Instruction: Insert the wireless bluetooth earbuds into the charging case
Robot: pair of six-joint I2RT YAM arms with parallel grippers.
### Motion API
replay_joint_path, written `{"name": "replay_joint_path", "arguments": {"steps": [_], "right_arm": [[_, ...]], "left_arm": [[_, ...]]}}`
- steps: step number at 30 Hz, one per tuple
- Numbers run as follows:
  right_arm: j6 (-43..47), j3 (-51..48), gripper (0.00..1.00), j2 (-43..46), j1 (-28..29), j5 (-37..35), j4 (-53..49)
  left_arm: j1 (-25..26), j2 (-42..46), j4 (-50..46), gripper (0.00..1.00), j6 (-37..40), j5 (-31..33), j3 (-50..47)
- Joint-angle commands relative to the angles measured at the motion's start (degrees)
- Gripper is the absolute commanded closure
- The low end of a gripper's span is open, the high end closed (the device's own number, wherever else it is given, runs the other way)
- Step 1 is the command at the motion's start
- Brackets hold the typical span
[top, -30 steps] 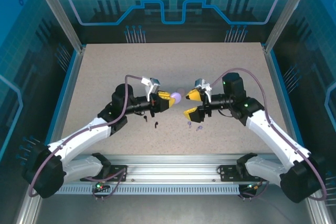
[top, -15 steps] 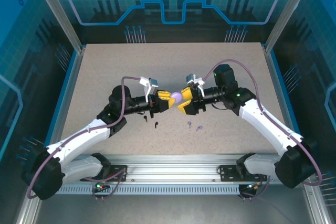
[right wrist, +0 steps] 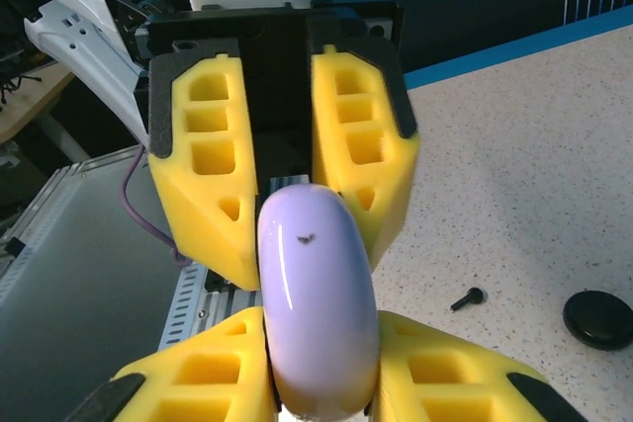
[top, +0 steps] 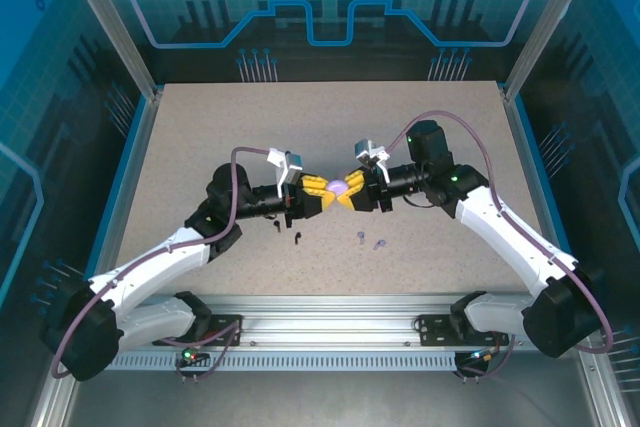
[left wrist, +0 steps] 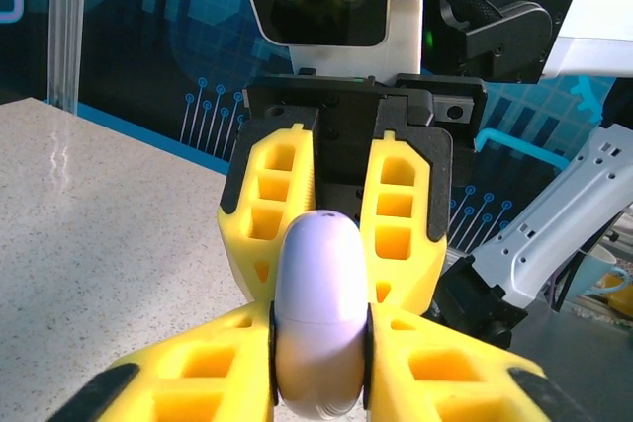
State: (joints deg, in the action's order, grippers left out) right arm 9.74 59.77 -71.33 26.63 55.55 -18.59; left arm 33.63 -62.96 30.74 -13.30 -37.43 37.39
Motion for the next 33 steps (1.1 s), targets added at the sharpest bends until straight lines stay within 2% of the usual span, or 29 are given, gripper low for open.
{"name": "replay_joint_path", "arguments": {"steps": [1,3,9,13,15,19,26,33], "right_arm": [[1.0,2.2,0.77,-0.1,0.9,1.4,-1.7],[1.1,2.4,0.77,-0.2,0.9,1.5,-1.9],[1.3,2.8,0.77,-0.4,0.9,1.5,-2.3],[1.3,2.8,0.76,-0.6,1.0,1.4,-2.5],[1.2,2.8,0.75,-0.5,1.1,1.4,-2.4],[1.0,2.3,0.64,0.4,1.0,0.7,-2.2],[2.6,0.6,0.45,4.1,-1.0,-0.4,-5.1],[2.7,1.1,0.42,5.2,-2.5,2.0,-6.0]], "left_arm": [[0.5,-0.8,1.8,0.66,0.5,-1.0,0.2],[0.7,-1.4,1.8,0.63,0.5,-1.3,0.4],[0.9,-2.4,1.6,0.63,0.4,-1.9,0.8],[1.0,-2.5,1.4,0.7,0.5,-2.3,1.0],[1.0,-2.7,1.3,0.76,0.5,-3.0,1.2],[1.1,-2.4,0.6,0.86,1.1,-2.5,1.1],[1.0,-0.9,0.4,0.87,2.1,-1.1,0.4],[1.1,-0.6,-0.1,0.86,2.8,-1.3,0.4]]}}
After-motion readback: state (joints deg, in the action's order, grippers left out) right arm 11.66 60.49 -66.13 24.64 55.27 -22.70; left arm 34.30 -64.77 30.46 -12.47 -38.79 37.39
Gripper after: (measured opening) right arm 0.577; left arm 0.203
